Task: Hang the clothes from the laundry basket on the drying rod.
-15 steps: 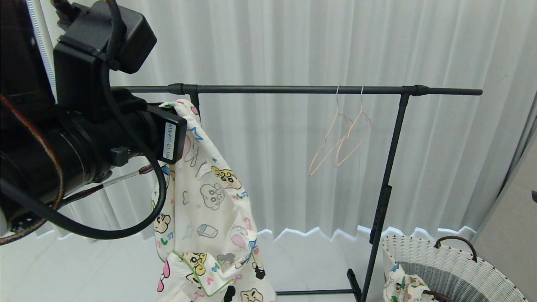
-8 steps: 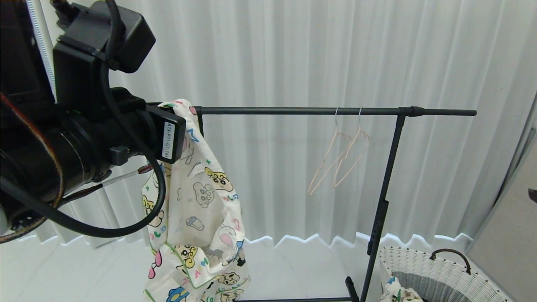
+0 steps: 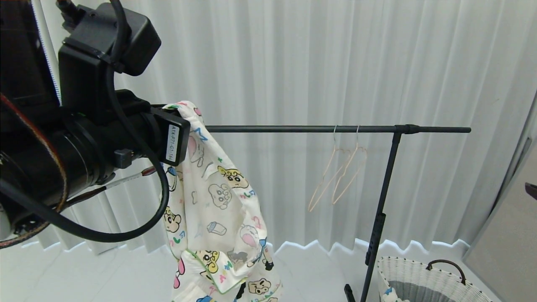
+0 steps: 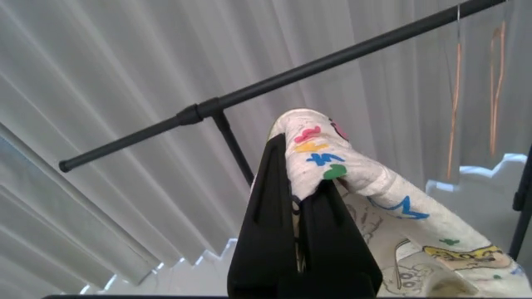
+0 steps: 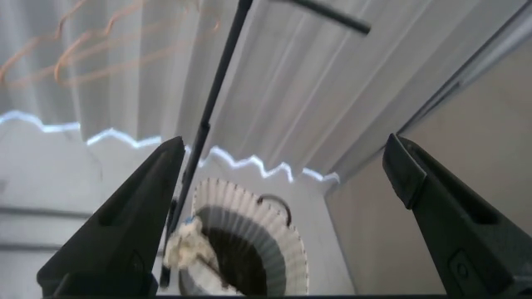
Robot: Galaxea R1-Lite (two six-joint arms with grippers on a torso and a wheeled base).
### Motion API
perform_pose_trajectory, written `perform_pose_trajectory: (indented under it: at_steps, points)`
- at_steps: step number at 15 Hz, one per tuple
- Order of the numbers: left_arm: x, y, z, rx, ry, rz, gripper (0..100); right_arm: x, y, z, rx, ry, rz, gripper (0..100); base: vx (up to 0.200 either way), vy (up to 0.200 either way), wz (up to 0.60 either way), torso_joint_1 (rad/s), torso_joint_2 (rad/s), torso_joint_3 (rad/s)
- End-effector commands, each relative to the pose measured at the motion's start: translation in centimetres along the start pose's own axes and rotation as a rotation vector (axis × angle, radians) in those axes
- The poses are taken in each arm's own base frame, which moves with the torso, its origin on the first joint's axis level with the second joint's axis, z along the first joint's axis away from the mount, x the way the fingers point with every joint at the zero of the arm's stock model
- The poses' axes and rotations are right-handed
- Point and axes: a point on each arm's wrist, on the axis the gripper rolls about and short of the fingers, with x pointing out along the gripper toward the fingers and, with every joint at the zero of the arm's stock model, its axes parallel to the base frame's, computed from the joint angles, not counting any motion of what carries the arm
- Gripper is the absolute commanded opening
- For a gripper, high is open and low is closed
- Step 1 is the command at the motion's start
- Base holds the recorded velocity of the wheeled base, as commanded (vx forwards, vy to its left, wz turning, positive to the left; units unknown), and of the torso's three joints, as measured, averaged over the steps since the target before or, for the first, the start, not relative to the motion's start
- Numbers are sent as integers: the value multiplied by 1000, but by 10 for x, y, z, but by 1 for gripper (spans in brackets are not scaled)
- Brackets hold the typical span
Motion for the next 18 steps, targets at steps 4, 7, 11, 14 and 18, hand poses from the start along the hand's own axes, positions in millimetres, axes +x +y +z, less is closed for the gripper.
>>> perform_pose_trajectory:
  at_steps: [4, 7, 11, 14, 18]
  points:
    - [-1, -4, 0, 4, -1, -15, 0, 2, 3, -8, -6, 12, 6, 100, 200, 0, 0, 16, -28, -13]
    - [-2, -6, -2, 9, 3, -24, 0, 2, 3, -8, -4, 8, 5, 100, 200, 0, 0, 4, 5, -4]
    - [-2, -6, -4, 12, 7, -22, 0, 0, 3, -8, -4, 4, 8, 100, 150, 0, 0, 2, 2, 1]
    - [-3, -5, -3, 10, 6, -19, 0, 0, 3, -9, -5, 5, 9, 100, 0, 67, 0, 2, 1, 2]
    - [-6, -7, -2, 7, -3, -25, 0, 1, 4, -11, -5, 12, 12, 100, 0, 100, 0, -8, -4, 5]
